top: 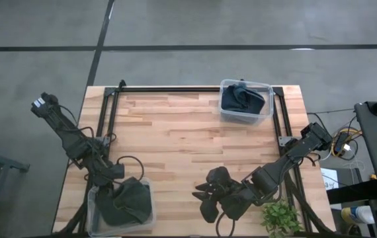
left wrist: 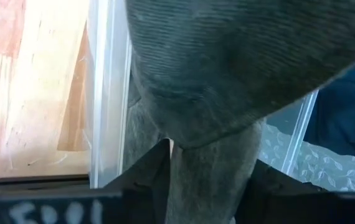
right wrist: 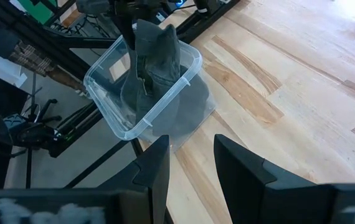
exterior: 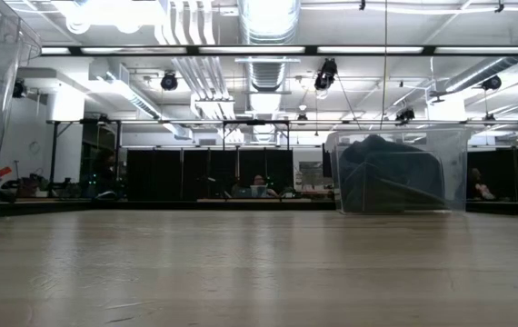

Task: Pick & Place hat
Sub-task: Put the gray cap into the bottom transparent bin

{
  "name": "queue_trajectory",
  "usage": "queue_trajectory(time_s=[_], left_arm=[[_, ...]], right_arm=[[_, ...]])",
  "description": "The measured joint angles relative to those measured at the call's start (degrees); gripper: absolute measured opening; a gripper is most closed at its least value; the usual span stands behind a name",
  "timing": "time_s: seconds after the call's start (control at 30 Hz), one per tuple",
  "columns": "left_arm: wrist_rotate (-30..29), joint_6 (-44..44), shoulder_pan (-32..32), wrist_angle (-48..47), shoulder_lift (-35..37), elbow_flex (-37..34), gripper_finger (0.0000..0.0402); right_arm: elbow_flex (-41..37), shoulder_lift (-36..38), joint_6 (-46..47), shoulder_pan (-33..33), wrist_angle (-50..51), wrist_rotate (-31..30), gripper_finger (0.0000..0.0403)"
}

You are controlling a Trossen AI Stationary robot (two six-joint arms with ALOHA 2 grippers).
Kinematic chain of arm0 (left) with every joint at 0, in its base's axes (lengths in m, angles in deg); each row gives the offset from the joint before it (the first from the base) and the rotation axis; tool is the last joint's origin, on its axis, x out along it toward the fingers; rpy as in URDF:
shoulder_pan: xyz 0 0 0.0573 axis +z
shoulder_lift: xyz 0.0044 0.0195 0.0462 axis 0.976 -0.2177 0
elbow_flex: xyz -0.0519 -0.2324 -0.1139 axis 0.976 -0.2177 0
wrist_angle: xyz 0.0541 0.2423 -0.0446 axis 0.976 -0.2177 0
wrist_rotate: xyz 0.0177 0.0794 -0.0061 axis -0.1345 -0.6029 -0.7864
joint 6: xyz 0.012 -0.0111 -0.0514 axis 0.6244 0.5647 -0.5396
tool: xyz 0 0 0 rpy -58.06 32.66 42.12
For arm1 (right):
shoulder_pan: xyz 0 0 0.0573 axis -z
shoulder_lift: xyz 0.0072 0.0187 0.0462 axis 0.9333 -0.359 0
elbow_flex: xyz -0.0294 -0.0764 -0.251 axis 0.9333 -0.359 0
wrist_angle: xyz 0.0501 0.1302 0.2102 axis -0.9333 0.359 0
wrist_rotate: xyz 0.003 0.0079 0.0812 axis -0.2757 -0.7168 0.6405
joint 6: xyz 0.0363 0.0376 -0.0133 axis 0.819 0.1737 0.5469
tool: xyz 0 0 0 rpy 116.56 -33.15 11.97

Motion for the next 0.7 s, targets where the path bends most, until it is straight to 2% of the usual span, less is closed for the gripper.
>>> queue_trajectory(time_s=[0.17, 0.37, 0.5, 0.63, 0.7], left_arm=[[1.18, -0.93, 0.0, -0.14, 0.69, 0.0, 0.0158], [1.08, -3.86, 0.0, -3.34, 3.47, 2.37, 0.0162], [-4.07, -5.51, 0.0, -5.96, 5.29, 6.28, 0.0162], [-16.17, -5.72, 0.0, -3.69, 5.44, 10.96, 0.0162], [-19.99, -2.78, 0.02, 0.63, 4.08, 11.73, 0.0162]], right_arm=[[0.0, 0.0, 0.0, 0.0, -0.02, 0.0, 0.0118], [0.0, 0.0, -0.02, 0.0, -0.07, 0.01, 0.0118], [0.0, 0.0, -0.02, 0.01, -0.11, 0.02, 0.0118], [0.0, 0.0, -0.01, 0.0, -0.2, 0.02, 0.0118], [0.0, 0.0, -0.02, 0.0, -0.2, 0.04, 0.0118]])
